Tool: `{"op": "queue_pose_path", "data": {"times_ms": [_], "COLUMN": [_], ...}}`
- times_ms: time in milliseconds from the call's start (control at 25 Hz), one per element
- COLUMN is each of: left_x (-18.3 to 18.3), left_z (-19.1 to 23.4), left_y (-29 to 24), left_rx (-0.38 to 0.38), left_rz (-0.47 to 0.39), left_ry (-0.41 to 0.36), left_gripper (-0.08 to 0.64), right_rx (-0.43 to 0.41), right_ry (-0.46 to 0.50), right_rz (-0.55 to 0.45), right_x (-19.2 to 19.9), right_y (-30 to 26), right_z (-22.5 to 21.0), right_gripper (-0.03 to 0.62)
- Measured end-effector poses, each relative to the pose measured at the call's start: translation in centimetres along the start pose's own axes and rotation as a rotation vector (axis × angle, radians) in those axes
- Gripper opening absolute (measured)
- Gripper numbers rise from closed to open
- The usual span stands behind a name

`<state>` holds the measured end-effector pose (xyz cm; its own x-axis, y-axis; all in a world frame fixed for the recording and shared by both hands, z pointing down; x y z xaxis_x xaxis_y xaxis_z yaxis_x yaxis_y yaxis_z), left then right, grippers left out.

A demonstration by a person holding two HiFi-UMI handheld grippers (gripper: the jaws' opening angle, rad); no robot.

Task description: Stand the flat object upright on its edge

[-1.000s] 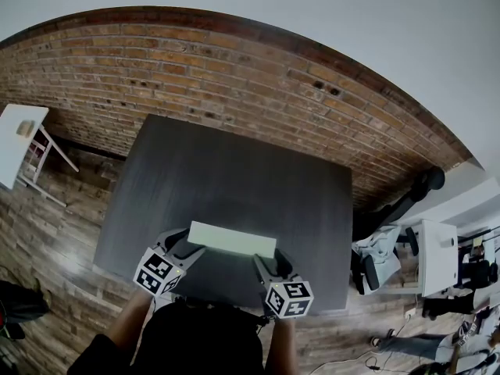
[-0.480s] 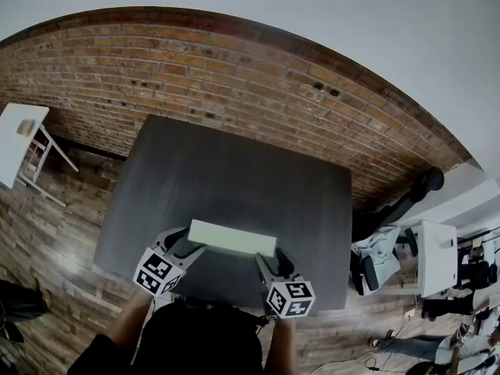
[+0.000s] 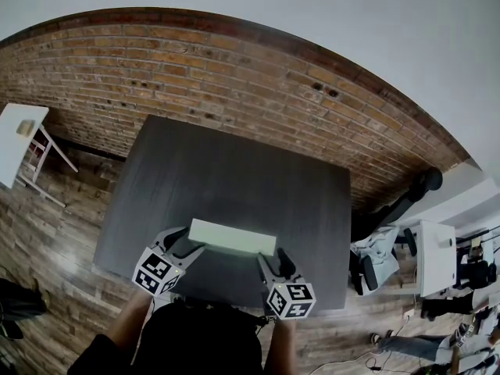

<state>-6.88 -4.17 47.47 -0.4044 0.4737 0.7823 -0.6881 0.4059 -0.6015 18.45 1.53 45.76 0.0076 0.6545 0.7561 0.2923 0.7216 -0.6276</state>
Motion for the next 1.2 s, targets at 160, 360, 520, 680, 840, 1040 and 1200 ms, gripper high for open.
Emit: {"op": "queue_pose_path", "data": {"times_ms": [160,360,520,680,840,1040,1200], "left_x": [0.1,0.1,0.1,0.5,1.2,1.8,2.4], "left_z": [0.0,0.0,0.0,-0.1,-0.8,-1.9,-2.2], "left_y": [0.6,1.5,2.2,2.9,3.6,4.0,3.6], "left_rx": [0.001,-0.001,-0.029,-0.056,-0.074,-0.112,-0.138], "left_rz": [-0.006,-0.048,-0.085,-0.163,-0.200,-0.210,-0.210], "left_ry": [0.000,0.010,0.009,0.025,0.039,0.037,0.044], "left_gripper": [0.242,0.241,0.241,0.240,0.188,0.111,0.063], "right_rx": [0.022,0.040,0.056,0.093,0.102,0.084,0.067], "right_ry": [0.002,0.027,0.045,0.032,0.014,-0.001,-0.009], "right_rz": [-0.025,-0.043,-0.057,-0.106,-0.135,-0.161,-0.172], "right_x": [-0.2,-0.3,-0.2,-0.1,0.7,1.7,2.2], "right_y": [0.4,0.7,0.9,1.4,1.5,1.5,1.1], "right_z": [0.3,1.2,2.0,3.0,4.2,5.9,7.0], "right_gripper": [0.264,0.262,0.260,0.184,0.125,0.080,0.054]}}
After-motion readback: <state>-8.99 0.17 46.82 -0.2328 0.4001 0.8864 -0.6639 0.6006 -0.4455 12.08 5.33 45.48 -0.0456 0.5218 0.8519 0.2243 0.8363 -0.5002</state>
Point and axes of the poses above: the fingertips, and each gripper's own axes: y backward along the fingers, z to its left, x out of its underside, the point moved 6 cm from there along y, backward along the fingers, and after that the axes turned 13 degrees about z, right-handed, at the moved point
